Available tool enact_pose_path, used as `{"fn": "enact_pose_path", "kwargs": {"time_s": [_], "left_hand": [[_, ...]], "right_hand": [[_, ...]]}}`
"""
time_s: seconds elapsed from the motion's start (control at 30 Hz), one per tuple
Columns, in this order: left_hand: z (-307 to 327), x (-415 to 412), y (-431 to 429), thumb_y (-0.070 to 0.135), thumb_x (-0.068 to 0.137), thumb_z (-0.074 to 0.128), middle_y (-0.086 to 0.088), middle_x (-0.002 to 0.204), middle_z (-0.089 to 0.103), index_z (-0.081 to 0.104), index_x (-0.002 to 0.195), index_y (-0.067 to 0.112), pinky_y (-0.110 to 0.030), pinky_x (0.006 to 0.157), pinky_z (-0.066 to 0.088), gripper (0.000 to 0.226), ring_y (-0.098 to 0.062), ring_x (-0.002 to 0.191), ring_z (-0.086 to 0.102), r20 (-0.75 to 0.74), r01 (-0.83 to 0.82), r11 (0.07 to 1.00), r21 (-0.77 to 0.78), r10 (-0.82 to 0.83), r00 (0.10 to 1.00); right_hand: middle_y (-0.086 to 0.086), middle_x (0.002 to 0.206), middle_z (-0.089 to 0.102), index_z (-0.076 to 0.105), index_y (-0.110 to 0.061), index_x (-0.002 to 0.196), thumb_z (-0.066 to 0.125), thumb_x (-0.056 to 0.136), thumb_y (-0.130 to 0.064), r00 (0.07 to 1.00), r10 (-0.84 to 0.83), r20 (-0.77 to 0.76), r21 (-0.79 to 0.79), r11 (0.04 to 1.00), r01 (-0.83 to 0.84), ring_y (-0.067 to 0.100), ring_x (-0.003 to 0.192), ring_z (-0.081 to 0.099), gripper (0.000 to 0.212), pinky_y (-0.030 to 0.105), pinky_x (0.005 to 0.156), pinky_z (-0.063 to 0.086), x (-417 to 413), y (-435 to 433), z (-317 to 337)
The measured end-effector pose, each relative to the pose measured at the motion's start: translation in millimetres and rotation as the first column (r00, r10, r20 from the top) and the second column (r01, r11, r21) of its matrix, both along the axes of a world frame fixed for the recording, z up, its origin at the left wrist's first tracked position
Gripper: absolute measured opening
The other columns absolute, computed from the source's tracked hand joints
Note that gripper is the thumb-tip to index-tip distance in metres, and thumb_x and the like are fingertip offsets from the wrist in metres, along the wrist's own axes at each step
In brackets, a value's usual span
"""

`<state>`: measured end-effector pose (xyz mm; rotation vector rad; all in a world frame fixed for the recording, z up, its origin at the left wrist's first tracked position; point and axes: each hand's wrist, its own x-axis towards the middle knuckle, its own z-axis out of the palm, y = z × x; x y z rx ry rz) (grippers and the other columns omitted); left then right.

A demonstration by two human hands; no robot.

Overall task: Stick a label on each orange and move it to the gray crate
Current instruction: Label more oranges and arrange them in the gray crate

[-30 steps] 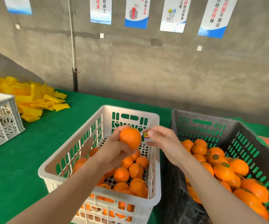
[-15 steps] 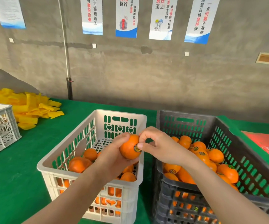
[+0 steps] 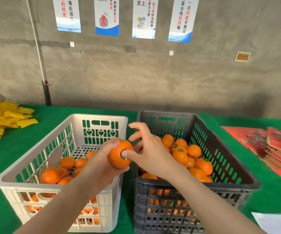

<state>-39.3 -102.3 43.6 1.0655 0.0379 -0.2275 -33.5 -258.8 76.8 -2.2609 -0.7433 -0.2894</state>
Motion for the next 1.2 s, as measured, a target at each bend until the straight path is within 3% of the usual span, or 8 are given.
{"fn": "enact_pose_path", "kwargs": {"time_s": [0.1, 0.17, 0.27, 0.43, 0.6, 1.0, 1.1, 1.2], "left_hand": [[0, 1, -18, 0.045, 0.081, 0.057, -0.013, 0.117, 0.067, 0.050, 0.131, 0.015, -0.033, 0.069, 0.057, 0.059, -0.025, 0.101, 0.068, 0.042, 0.049, 0.999, 0.018, -0.049, 0.998], [0, 4, -35, 0.049, 0.081, 0.062, -0.004, 0.112, 0.069, 0.044, 0.134, 0.014, -0.027, 0.071, 0.056, 0.065, -0.018, 0.097, 0.068, 0.136, -0.049, 0.960, 0.276, 0.012, 0.991], [-12, 17, -58, 0.038, 0.095, 0.045, -0.002, 0.113, 0.062, 0.036, 0.134, 0.018, -0.036, 0.085, 0.053, 0.045, -0.017, 0.098, 0.062, 0.463, -0.353, 0.679, 0.644, 0.021, 0.886], [-45, 31, -73, -0.003, 0.096, 0.038, -0.004, 0.108, 0.059, 0.049, 0.128, 0.013, -0.013, 0.085, 0.039, 0.037, -0.019, 0.105, 0.055, 0.509, -0.420, 0.335, 0.843, -0.248, 0.824], [-48, 37, -73, -0.006, 0.092, 0.044, 0.005, 0.085, 0.055, 0.059, 0.112, 0.014, -0.007, 0.061, 0.035, 0.033, -0.003, 0.071, 0.045, 0.543, -0.476, 0.274, 0.836, -0.277, 0.793], [-46, 34, -73, 0.000, 0.097, 0.041, 0.006, 0.081, 0.051, 0.058, 0.114, 0.015, -0.009, 0.059, 0.036, 0.028, -0.005, 0.069, 0.044, 0.540, -0.475, 0.290, 0.830, -0.212, 0.814], [-44, 34, -73, 0.001, 0.098, 0.040, 0.010, 0.073, 0.045, 0.059, 0.113, 0.012, -0.011, 0.060, 0.035, 0.026, -0.005, 0.068, 0.045, 0.547, -0.477, 0.306, 0.824, -0.211, 0.810], [-45, 32, -73, 0.006, 0.098, 0.043, 0.007, 0.083, 0.054, 0.062, 0.112, 0.010, -0.017, 0.073, 0.042, 0.024, -0.010, 0.080, 0.053, 0.593, -0.524, 0.332, 0.784, -0.152, 0.791]], "right_hand": [[-0.005, 0.129, 0.050, 0.032, -0.029, 0.141, 0.071, 0.082, -0.036, 0.996, 0.055, -0.070, -0.001, 0.998, -0.055, 0.009, 0.108, 0.054, 0.071, 0.028, 0.089, 0.050, 2, -14, -5], [-0.008, 0.128, 0.049, 0.038, -0.031, 0.135, 0.079, 0.074, -0.034, 0.998, 0.037, -0.049, -0.045, 0.998, -0.039, 0.006, 0.109, 0.050, 0.074, 0.024, 0.090, 0.048, 5, -25, -7], [-0.018, 0.112, 0.052, 0.049, -0.031, 0.122, 0.086, 0.062, -0.030, 0.997, -0.075, -0.004, 0.047, 0.996, 0.075, 0.000, 0.101, 0.050, 0.071, 0.011, 0.082, 0.042, 28, -48, 1], [0.003, 0.116, 0.044, 0.047, -0.019, 0.124, 0.084, 0.064, -0.021, 0.906, -0.392, -0.158, -0.031, 0.919, 0.393, 0.022, 0.111, 0.047, 0.070, 0.027, 0.084, 0.040, 112, -96, -6], [0.011, 0.127, 0.048, 0.046, -0.015, 0.128, 0.084, 0.065, -0.031, 0.861, -0.474, -0.185, -0.480, 0.808, 0.341, 0.026, 0.111, 0.048, 0.075, 0.034, 0.086, 0.044, 169, -106, -60], [0.017, 0.136, 0.048, 0.021, -0.014, 0.147, 0.061, 0.086, -0.016, 0.921, -0.347, -0.180, -0.687, 0.714, 0.135, 0.034, 0.117, 0.052, 0.073, 0.046, 0.094, 0.047, 184, -77, -108], [0.015, 0.149, 0.036, 0.021, -0.012, 0.149, 0.066, 0.085, -0.020, 0.934, -0.351, -0.075, -0.560, 0.790, 0.252, 0.032, 0.133, 0.040, 0.079, 0.043, 0.106, 0.038, 162, -77, -73], [0.008, 0.117, 0.063, 0.057, -0.004, 0.122, 0.065, 0.087, -0.015, 0.944, -0.295, 0.151, 0.109, 0.954, 0.280, 0.024, 0.109, 0.059, 0.037, 0.024, 0.089, 0.047, 105, -70, -28]]}}
